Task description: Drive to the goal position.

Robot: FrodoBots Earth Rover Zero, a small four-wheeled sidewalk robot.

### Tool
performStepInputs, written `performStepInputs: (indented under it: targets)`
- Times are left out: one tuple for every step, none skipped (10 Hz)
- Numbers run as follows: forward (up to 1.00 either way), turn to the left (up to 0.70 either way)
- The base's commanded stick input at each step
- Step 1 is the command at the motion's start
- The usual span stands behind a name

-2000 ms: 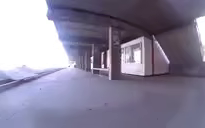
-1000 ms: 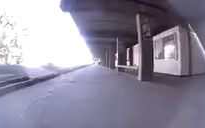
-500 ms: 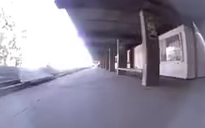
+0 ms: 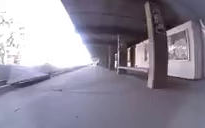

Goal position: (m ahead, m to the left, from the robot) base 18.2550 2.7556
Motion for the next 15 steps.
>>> performStepInputs:
  targets:
    - [0.96,0.01]
    - [0.96,0.01]
    - [0.96,0.01]
    - [0.95,0.12]
    - [0.96,0.06]
    - [0.96,0.01]
    - [0.97,0.01]
    - [0.96,0.01]
    - [0.97,0.01]
    - [0.97,0.01]
    - [0.97,0.01]
    - [0.97,0.01]
    - [0.96,0.01]
    - [0.95,0.01]
    - [0.97,0.01]
